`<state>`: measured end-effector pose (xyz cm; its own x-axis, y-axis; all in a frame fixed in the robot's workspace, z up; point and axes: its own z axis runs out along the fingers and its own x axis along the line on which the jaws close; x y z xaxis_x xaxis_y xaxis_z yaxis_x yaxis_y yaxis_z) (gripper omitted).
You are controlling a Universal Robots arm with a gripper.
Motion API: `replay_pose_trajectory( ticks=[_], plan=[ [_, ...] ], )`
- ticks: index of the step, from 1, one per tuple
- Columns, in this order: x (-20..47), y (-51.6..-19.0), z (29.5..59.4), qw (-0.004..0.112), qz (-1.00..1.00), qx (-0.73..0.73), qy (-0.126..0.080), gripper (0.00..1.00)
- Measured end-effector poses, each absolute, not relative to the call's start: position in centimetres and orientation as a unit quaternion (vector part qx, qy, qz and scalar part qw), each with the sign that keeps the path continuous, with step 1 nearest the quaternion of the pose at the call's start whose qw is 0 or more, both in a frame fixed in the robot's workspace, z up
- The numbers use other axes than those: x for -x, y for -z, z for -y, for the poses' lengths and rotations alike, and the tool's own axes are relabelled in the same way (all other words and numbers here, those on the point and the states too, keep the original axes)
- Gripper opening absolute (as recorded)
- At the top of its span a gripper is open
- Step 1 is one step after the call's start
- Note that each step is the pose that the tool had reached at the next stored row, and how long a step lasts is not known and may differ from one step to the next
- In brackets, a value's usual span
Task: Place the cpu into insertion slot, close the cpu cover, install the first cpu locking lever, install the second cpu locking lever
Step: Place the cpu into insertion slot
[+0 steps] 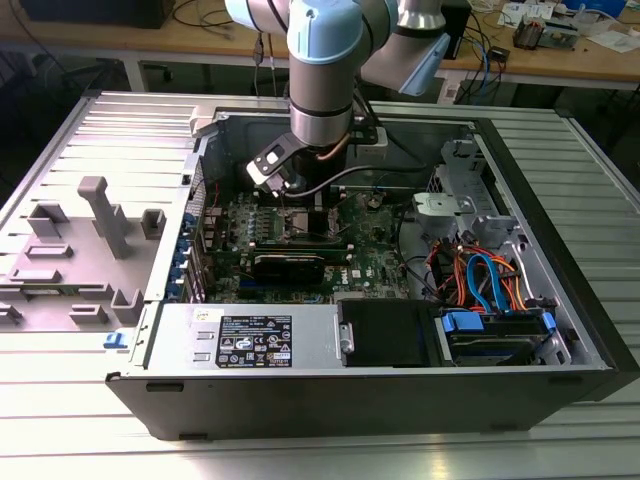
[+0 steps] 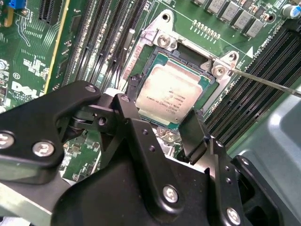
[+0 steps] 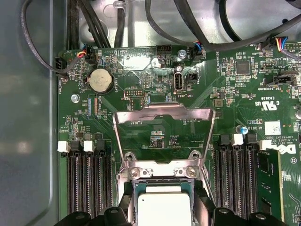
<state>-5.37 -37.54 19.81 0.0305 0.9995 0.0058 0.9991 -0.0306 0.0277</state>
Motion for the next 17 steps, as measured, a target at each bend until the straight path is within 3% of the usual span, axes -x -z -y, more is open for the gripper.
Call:
replay_pose_trajectory(
  ticks=[17],
  plan=[
    [5.4,-21.5,37.5,0.008,-0.696,-0.718,-0.012,0.62]
  ],
)
